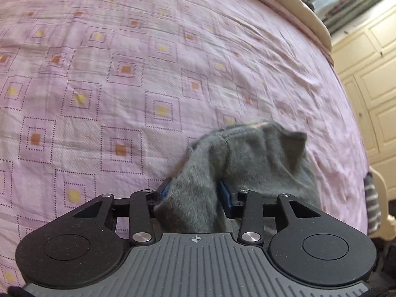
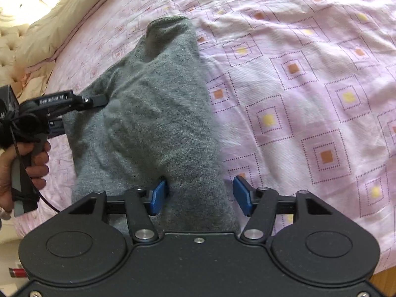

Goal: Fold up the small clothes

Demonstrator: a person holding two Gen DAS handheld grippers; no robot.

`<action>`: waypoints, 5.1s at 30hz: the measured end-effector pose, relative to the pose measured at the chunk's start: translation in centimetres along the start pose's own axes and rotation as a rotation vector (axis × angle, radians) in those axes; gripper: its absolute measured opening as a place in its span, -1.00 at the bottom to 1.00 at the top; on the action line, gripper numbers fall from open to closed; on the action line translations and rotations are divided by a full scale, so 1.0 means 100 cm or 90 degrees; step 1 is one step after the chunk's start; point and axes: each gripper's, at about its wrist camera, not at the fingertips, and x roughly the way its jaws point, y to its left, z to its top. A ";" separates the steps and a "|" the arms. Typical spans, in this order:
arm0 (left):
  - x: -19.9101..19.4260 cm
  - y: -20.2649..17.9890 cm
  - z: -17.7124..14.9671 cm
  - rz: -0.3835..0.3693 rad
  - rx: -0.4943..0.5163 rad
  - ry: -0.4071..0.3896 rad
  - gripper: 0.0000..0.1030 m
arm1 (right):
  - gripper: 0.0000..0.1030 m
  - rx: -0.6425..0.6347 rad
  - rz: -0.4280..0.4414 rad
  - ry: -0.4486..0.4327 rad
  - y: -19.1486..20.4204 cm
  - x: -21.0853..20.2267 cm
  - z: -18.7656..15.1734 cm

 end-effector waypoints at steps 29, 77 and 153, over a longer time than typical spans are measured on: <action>-0.047 -0.099 -0.140 0.178 0.267 -0.109 0.00 | 0.58 -0.188 -0.031 -0.100 0.035 -0.018 0.039; -0.093 -0.061 -0.122 0.300 -0.012 -0.041 0.99 | 0.99 -0.204 -0.073 -0.184 0.026 -0.063 0.028; -0.148 -0.137 -0.181 0.347 -0.037 0.026 0.96 | 0.98 -0.275 -0.126 -0.085 0.062 -0.125 -0.037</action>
